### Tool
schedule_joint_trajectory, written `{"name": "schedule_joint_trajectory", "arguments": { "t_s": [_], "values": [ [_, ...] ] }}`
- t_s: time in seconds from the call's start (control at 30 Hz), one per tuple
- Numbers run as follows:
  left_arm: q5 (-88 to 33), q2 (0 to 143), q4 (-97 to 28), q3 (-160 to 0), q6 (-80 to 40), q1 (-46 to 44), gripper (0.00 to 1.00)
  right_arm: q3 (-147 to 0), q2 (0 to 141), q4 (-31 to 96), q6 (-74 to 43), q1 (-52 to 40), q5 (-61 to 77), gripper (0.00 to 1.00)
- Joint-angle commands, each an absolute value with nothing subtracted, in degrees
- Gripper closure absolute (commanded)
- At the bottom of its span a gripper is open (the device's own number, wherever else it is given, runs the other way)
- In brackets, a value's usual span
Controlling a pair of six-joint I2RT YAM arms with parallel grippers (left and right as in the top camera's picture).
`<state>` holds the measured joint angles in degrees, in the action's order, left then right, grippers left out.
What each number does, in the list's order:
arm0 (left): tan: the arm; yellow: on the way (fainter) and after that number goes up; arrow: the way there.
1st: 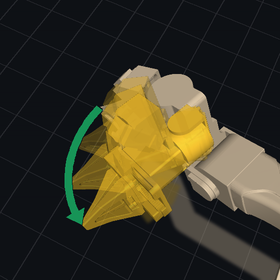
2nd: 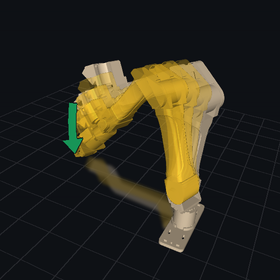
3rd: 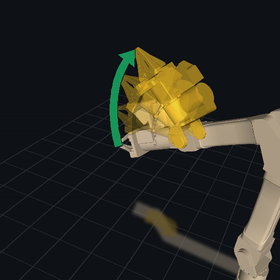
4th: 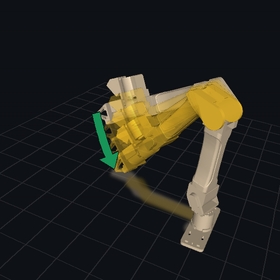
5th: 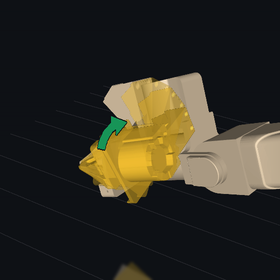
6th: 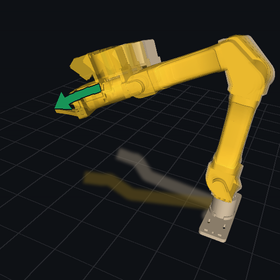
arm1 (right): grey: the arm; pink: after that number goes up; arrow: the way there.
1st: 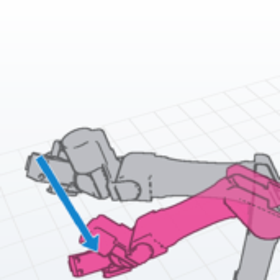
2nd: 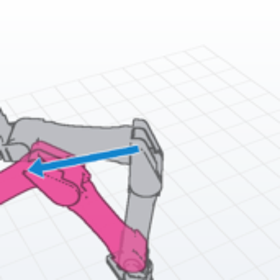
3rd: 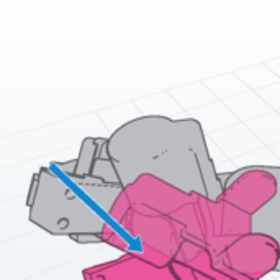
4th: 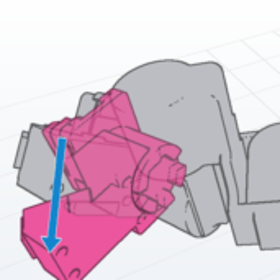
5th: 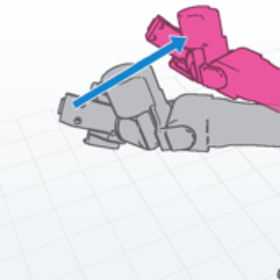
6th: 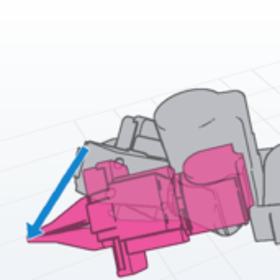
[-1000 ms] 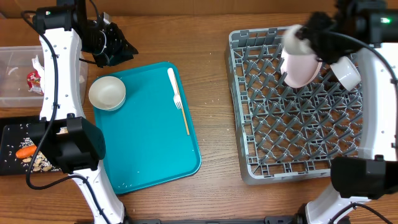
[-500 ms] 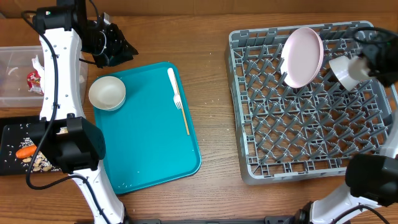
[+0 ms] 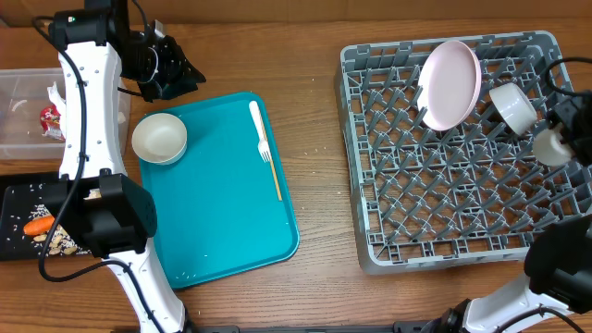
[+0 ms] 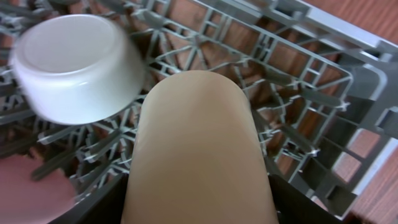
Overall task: Sort waste into correct bins and load items into the dishwasher rack
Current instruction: 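Lower the cup into the rack's right side with the right gripper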
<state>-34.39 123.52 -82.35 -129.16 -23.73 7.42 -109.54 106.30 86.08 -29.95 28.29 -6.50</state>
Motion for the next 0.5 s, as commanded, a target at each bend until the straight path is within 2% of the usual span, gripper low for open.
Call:
{"name": "schedule_joint_trajectory", "arguments": {
  "t_s": [0.0,0.37,0.47],
  "values": [
    [-33.9,121.7,-82.5,-130.2,-22.5,7.0,0.73,-107.8,105.4,84.9,-29.8,29.9,-7.8,0.57],
    [-33.9,121.7,-82.5,-130.2,-22.5,7.0,0.71,-98.3,105.5,79.7,-29.8,30.8,-7.2,0.51],
    [-33.9,121.7,-82.5,-130.2,-22.5,7.0,0.71,-98.3,105.5,79.6,-29.7,30.8,-7.0,0.43]
  ]
}}
